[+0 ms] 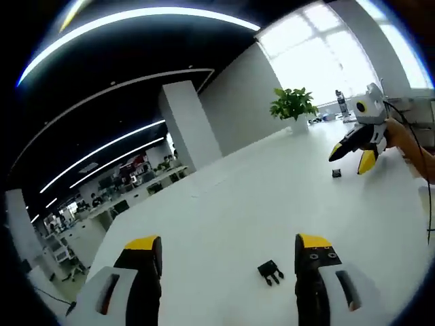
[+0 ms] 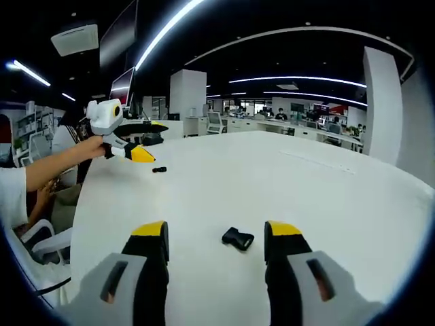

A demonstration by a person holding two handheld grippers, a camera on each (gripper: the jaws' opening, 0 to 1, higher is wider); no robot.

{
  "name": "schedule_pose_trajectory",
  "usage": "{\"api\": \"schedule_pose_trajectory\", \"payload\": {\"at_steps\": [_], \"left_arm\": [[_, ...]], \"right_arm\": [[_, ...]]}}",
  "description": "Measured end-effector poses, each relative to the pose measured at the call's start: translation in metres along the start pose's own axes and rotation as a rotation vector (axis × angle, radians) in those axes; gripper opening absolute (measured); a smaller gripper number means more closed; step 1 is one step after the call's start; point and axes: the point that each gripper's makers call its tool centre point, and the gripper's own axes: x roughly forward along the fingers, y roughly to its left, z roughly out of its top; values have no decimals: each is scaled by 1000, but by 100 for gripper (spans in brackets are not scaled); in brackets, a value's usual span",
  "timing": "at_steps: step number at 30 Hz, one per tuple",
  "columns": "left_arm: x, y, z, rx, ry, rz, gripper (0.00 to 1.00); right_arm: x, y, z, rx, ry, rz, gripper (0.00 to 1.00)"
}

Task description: Snap the two parts of the plastic buckle together until the buckle closes and remains connected.

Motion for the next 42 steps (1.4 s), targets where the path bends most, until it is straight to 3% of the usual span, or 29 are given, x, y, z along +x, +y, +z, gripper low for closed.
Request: {"api": "schedule_pose_trajectory", "payload": {"at_steps": [5, 7, 11, 18, 21, 28, 31, 42], "left_arm": [[3, 5, -4, -47, 19, -34, 87], [4, -6, -7, -68, 54, -119, 88], [6, -18, -11, -69, 106, -216, 94], [8, -30, -16, -70, 115, -343, 87], [6, -40, -20, -85, 127, -431, 85], [12, -44, -28, -92, 130, -492, 81], [17, -41, -32, -111, 141, -488, 79], [8, -54, -39, -82, 175, -529, 63]], "right_arm": [[1, 3, 0, 1, 2, 9, 57], [1, 4, 1, 0, 3, 16, 57], [2, 8, 2, 9, -3, 36, 57], [-1, 10, -2, 8, 6, 42, 57], [-4, 7, -4, 2, 14, 34, 57], [-11, 5, -4, 14, 4, 32, 57], [-11, 4, -7, 21, 5, 31, 57], [-10, 9, -7, 48, -13, 52, 57]]}}
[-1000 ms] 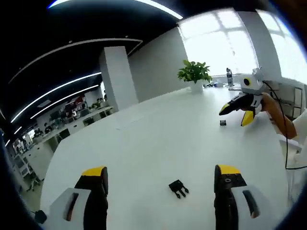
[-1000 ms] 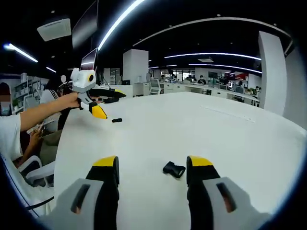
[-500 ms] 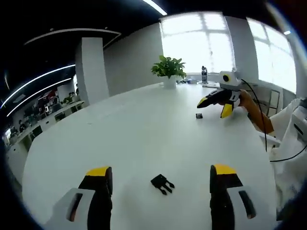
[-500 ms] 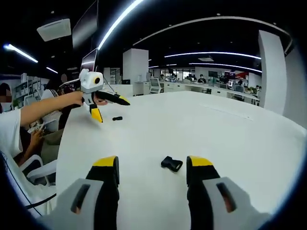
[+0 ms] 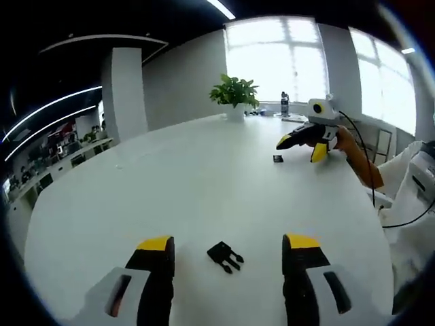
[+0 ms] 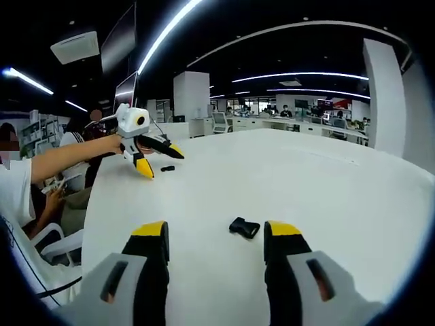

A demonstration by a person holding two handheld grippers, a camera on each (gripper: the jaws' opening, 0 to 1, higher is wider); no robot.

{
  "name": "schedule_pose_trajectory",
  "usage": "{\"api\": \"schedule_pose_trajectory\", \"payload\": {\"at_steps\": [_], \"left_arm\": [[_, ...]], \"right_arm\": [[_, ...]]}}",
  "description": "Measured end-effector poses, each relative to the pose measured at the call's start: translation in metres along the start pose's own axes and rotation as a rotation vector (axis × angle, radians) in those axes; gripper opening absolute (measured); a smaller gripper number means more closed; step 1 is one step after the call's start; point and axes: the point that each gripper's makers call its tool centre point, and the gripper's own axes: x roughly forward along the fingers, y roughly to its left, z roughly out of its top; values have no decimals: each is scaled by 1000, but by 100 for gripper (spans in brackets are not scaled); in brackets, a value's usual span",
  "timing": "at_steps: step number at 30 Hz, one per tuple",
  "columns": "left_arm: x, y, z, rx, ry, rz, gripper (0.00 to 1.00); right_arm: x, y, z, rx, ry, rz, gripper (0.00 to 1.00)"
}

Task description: Snap the two parts of the plastic buckle together until the buckle closes and remains connected.

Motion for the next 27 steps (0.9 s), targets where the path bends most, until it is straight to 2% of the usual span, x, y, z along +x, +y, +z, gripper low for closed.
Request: {"api": "schedule_pose_trajectory", "payload": {"at_steps": [8, 13, 18, 27], "left_arm": [[-5, -4, -2, -27, 1, -32, 50], [-6, -4, -7, -29, 18, -39, 37], [-9, -10, -7, -42, 15, -54, 29], [-10, -11, -10, -47, 26, -55, 23]], "right_arm": [[0, 5, 3, -7, -3, 8, 57], [0, 7, 6, -13, -3, 9, 57], [0, 10, 8, -21, -4, 12, 57], [0, 11, 9, -24, -4, 17, 57]]}}
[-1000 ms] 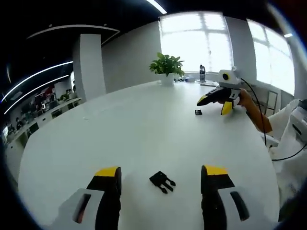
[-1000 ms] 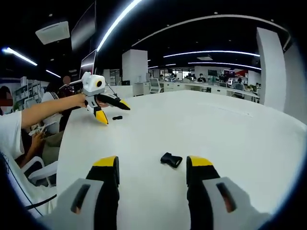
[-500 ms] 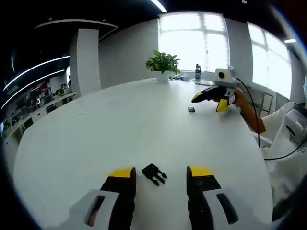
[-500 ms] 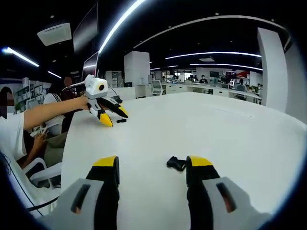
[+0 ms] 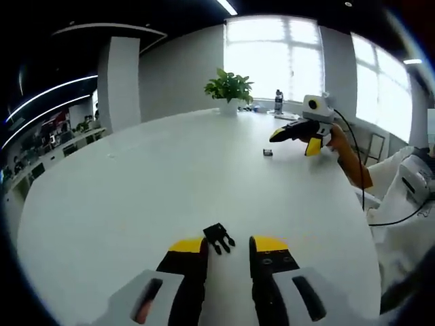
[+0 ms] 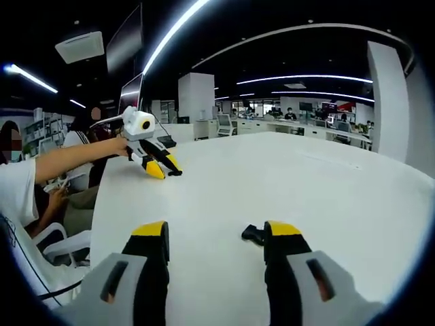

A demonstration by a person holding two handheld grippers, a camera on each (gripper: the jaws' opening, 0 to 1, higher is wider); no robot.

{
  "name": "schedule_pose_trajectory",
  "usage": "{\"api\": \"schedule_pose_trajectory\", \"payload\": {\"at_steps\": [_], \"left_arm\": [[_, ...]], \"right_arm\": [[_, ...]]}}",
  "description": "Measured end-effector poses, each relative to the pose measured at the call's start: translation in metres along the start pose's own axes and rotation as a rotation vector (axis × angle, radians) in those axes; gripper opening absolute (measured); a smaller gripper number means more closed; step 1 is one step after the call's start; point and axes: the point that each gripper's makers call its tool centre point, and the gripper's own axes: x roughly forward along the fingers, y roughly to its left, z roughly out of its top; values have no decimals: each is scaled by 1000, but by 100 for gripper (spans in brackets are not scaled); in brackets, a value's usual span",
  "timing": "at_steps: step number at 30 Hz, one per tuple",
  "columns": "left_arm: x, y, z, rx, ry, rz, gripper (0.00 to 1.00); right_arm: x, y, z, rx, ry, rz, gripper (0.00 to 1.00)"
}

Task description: Snap the two parts of the plastic buckle together until the buckle closes and remains connected.

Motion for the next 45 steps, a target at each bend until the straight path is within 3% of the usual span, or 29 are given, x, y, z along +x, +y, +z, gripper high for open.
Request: {"api": "schedule_pose_trajectory", "payload": {"at_steps": [15, 22, 27, 45], "left_arm": [[-7, 0, -5, -6, 18, 2, 19], [-7, 5, -5, 7, 17, -1, 6], [-5, -2, -5, 12, 10, -7, 0], [-1, -17, -3, 18, 12, -20, 0]], "right_arm": [[-1, -1, -1, 2, -3, -2, 56], [0, 1, -1, 1, -4, 2, 56], [-1, 2, -1, 2, -3, 0, 56], [-1, 4, -2, 2, -5, 4, 56]]}}
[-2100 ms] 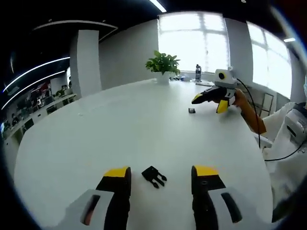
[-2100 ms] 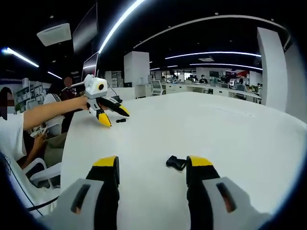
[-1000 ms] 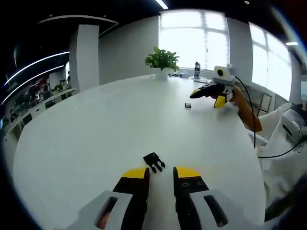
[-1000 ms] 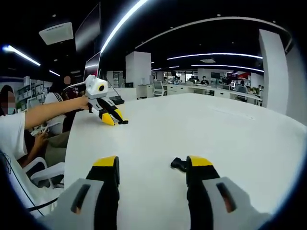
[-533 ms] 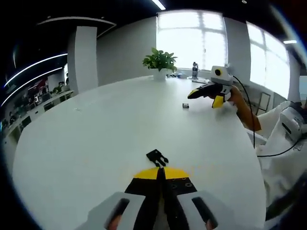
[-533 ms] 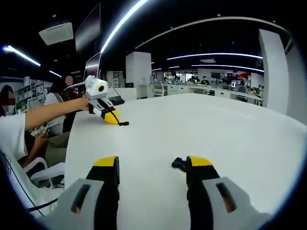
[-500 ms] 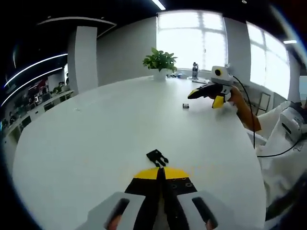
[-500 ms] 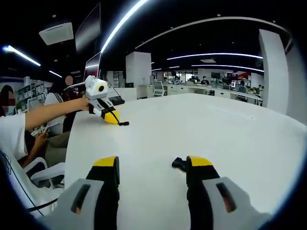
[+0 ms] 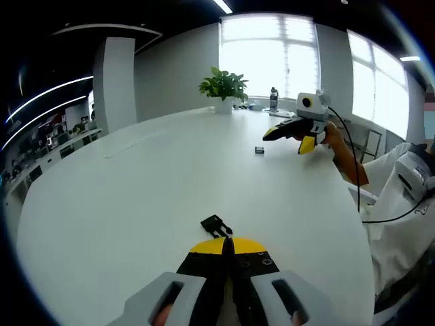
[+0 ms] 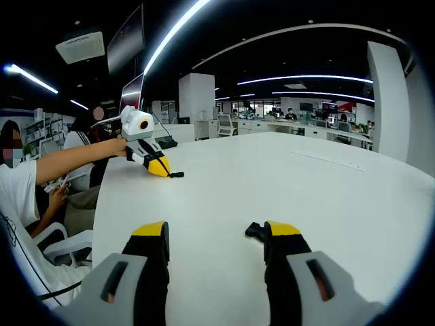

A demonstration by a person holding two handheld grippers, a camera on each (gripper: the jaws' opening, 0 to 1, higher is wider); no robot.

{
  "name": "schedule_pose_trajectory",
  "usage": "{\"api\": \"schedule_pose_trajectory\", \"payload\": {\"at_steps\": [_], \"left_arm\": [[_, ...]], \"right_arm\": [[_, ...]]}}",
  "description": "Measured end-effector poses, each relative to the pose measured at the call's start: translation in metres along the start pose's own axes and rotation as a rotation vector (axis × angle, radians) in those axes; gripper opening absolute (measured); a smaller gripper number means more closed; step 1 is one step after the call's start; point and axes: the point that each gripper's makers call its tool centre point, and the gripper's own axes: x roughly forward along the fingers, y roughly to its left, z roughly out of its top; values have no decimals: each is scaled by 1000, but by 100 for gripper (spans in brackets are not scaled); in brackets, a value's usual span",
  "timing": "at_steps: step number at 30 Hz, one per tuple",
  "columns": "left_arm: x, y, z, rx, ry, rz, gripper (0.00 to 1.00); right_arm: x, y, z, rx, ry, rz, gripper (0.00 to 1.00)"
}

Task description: Snap the two parts of the plastic buckle together until the buckle closes and remains connected.

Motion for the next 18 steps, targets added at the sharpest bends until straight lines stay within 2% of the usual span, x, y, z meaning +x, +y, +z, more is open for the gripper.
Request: {"api": "schedule_pose_trajectory", "payload": {"at_steps": [10, 18], "left_arm": [[12, -16, 9, 38, 5, -53, 0], [15, -28, 32, 66, -42, -65, 2]], "right_arm": [[-1, -1, -1, 2, -1, -2, 56], [-3, 0, -2, -1, -4, -2, 56]]}}
